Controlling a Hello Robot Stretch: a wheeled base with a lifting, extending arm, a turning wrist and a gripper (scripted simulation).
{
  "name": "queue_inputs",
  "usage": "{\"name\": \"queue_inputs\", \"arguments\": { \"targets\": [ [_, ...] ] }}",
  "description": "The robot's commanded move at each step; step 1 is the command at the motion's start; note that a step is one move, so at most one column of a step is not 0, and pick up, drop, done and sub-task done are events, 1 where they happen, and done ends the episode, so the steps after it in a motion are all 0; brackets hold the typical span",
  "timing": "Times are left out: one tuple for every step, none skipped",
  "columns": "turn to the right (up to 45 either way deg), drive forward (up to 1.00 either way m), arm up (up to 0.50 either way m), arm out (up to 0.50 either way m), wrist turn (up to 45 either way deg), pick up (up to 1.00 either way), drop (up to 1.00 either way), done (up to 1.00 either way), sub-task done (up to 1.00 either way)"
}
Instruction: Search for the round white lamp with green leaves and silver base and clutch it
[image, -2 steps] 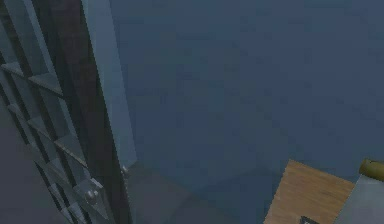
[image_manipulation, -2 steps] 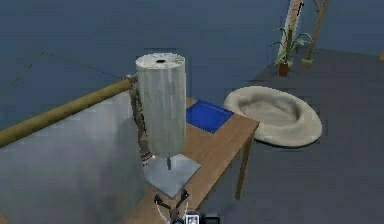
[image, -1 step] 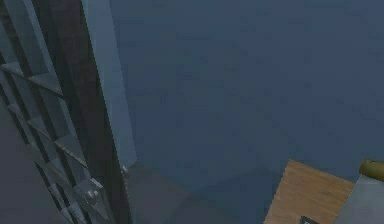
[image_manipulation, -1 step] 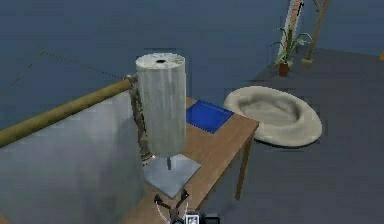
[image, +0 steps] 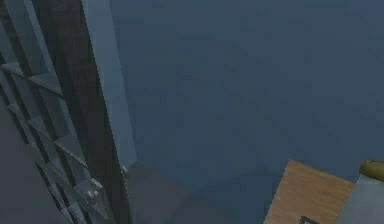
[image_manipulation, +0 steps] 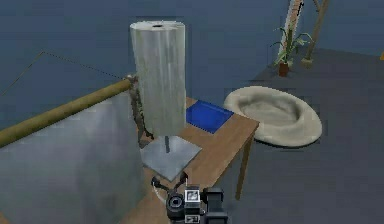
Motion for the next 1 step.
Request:
{"name": "queue_inputs", "arguments": {
  "targets": [
    [0.0,0.0,0.0,0.0,0.0,0.0,0.0,1.0,0.0]
  ]
}}
